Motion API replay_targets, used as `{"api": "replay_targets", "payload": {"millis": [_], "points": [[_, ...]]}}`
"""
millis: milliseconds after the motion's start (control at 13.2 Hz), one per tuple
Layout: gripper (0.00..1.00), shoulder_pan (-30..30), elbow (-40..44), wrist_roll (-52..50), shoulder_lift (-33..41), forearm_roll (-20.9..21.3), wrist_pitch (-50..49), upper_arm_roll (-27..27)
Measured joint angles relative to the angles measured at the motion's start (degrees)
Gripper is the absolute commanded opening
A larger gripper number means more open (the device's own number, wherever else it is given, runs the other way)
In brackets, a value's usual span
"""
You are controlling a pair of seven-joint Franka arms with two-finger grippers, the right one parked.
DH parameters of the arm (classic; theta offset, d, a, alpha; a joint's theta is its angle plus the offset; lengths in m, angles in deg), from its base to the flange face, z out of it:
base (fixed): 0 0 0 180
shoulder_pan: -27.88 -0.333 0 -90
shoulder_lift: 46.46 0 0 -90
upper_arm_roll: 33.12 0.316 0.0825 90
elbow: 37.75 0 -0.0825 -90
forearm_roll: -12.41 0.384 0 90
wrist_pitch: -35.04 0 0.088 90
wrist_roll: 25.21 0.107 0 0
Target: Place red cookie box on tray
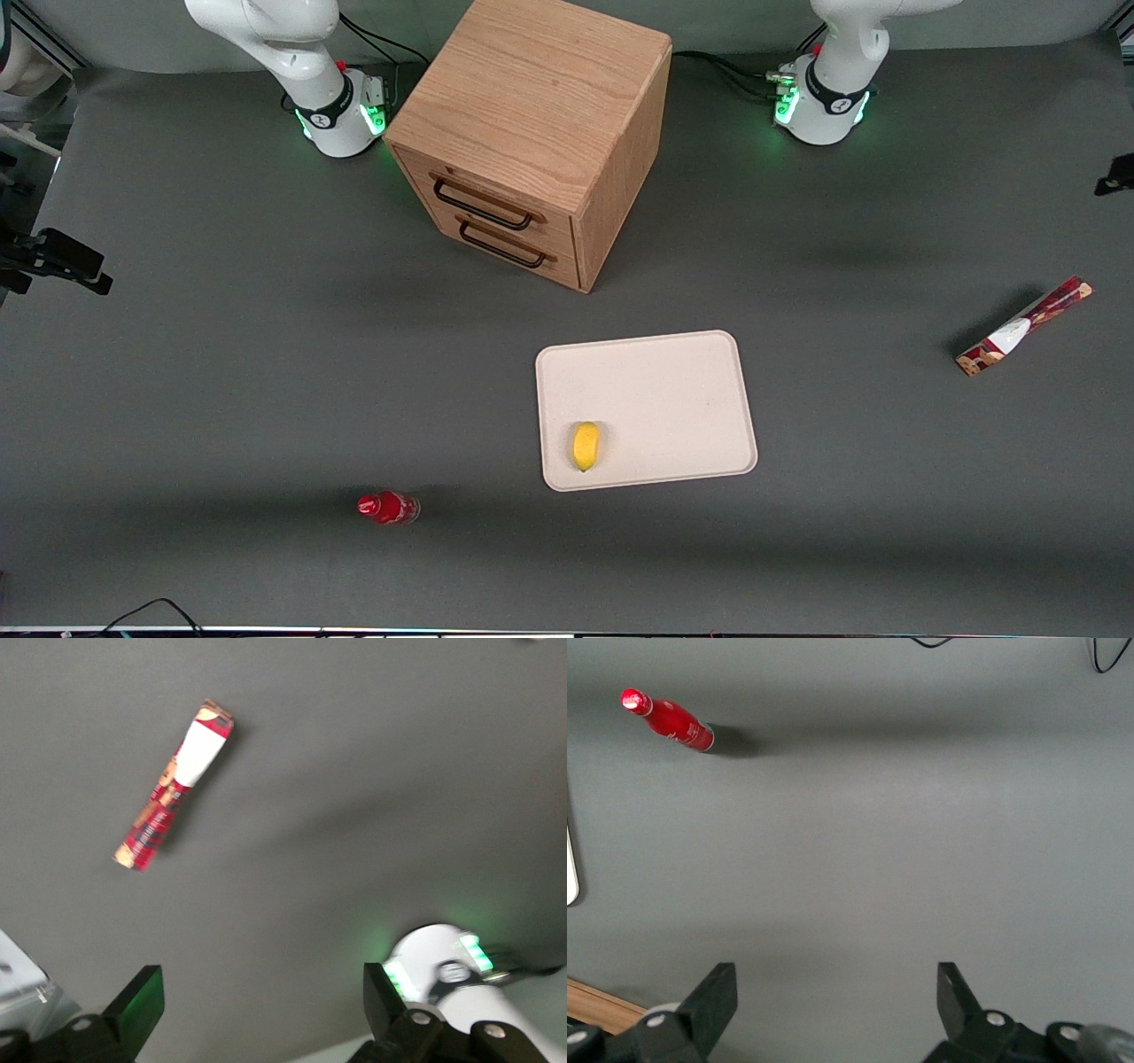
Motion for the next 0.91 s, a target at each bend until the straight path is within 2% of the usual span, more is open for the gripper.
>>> {"api": "replay_targets", "payload": {"millis": [304, 532, 759, 835, 911], "points": [[1.0, -0.49, -14.07, 19.52, -5.71, -3.13, 22.71, 8.31], [1.0, -0.65, -22.1, 31.07, -9.95, -10.97, 36.65, 9.87], [1.0, -0.78, -23.43, 40.18, -15.97, -18.11, 45.39, 9.93], [0.86, -0.87, -23.46, 42.87, -17.77, -20.62, 47.72, 9.94], [0.34, -0.96, -23.46, 45.08, -19.34, -23.12, 49.63, 9.94]]}}
